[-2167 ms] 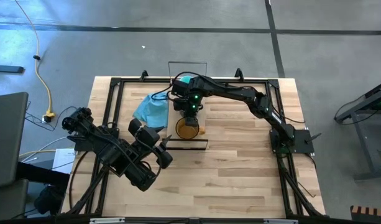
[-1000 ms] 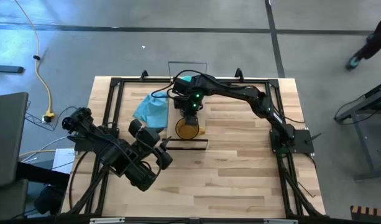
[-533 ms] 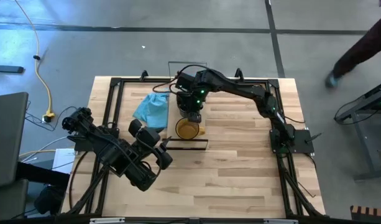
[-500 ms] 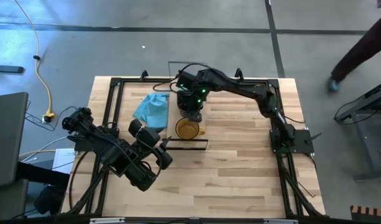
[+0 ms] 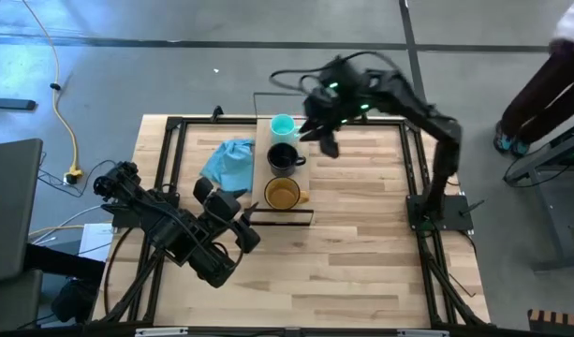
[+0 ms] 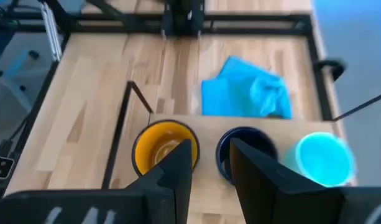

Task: Stack small to large cups/mugs on shelf
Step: Return to Home Position

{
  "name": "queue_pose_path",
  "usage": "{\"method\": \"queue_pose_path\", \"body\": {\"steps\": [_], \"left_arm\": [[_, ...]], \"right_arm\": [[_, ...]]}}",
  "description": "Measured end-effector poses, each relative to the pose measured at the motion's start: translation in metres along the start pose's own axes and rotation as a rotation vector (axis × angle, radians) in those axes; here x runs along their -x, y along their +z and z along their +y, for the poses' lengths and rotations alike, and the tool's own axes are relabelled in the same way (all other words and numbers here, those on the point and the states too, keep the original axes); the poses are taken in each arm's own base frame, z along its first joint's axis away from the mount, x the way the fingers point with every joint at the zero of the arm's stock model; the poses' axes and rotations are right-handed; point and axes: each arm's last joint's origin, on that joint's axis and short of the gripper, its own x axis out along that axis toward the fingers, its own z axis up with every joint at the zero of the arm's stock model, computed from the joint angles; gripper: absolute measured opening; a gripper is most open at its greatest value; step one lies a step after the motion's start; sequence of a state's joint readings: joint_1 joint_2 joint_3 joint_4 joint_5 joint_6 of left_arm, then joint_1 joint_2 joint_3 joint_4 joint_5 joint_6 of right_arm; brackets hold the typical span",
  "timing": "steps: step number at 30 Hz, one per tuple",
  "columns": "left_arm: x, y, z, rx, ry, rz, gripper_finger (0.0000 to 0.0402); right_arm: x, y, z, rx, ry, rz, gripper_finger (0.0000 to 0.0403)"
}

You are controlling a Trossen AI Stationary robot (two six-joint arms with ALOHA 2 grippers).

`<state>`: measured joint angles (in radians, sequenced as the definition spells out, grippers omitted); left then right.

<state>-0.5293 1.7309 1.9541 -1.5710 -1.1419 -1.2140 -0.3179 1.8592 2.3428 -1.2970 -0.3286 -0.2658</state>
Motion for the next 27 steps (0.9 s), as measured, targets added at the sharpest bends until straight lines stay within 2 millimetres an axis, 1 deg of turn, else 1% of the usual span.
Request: {"method": "queue_pose_path", "body": {"steps": [5,13,20,27], "left_arm": [[0.000,0.001,0.000,-0.013,0.014,-0.036,0.0182],[0.000,0.003,0.001,-0.013,0.043,-0.114,0.0182],[0.001,0.006,0.002,-0.013,0.073,-0.194,0.0182],[0.001,0.008,0.003,-0.008,0.097,-0.258,0.0182]], "right_arm": [[0.058,-0.006,0.012,0.056,-0.052,-0.096,0.0099],[0.134,-0.024,0.035,0.102,-0.130,-0.222,0.0099],[0.185,-0.046,0.057,0.121,-0.184,-0.297,0.0099],[0.225,-0.068,0.084,0.157,-0.191,-0.381,0.0099]]}}
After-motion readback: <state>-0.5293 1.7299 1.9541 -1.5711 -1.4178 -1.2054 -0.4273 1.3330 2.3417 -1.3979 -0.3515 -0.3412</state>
